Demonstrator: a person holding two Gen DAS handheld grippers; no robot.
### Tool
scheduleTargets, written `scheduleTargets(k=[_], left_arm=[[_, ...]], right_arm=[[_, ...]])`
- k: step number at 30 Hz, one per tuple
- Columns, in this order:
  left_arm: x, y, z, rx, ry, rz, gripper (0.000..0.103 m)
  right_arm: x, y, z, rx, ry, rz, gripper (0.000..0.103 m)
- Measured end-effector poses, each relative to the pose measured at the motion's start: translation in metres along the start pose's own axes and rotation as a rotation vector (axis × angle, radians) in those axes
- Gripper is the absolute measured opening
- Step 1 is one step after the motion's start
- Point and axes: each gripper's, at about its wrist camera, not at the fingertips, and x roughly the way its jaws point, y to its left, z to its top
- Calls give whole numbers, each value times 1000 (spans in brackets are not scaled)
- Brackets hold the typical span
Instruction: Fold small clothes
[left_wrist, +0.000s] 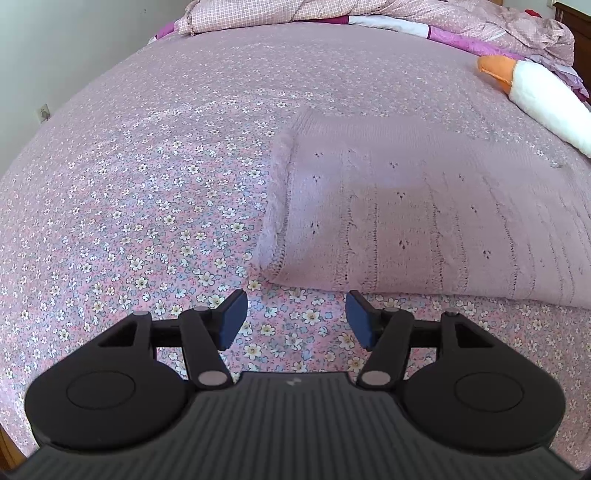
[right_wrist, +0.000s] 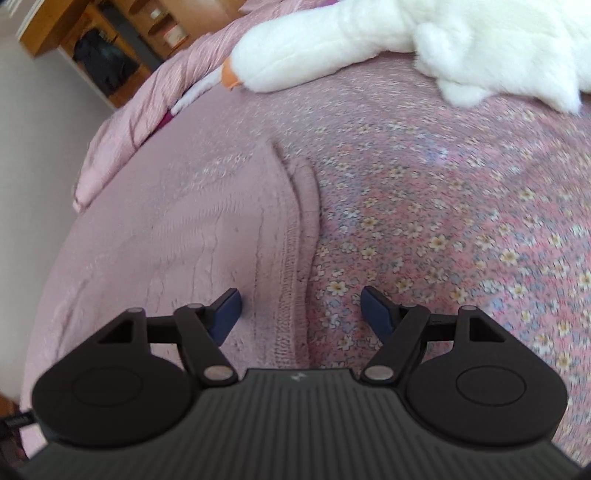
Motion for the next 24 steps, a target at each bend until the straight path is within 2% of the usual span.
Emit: scheduleTargets(k=[8, 10, 12, 14, 17, 21, 24], left_arm=[[0, -2, 1, 2, 8, -9, 67], [1, -2, 1, 1, 15, -19, 67], [1, -3, 2, -2, 20, -27, 67], [0, -4, 2, 2, 22, -28, 67], [0, -6, 2, 10, 22, -22, 67], [1, -4, 2, 9, 24, -18, 67], [1, -4, 3, 10, 26, -13, 67]], right_arm=[[11, 5, 6, -75, 43, 3, 77], [13, 7, 10, -61, 58, 42, 76], [16, 7, 11, -15, 81, 134, 70], [23, 7, 9, 17, 89, 157, 70], [27, 9, 5, 9, 52, 141, 59], [28, -5, 6, 85, 49, 155, 32], [27, -19, 7, 158, 75, 214, 29]])
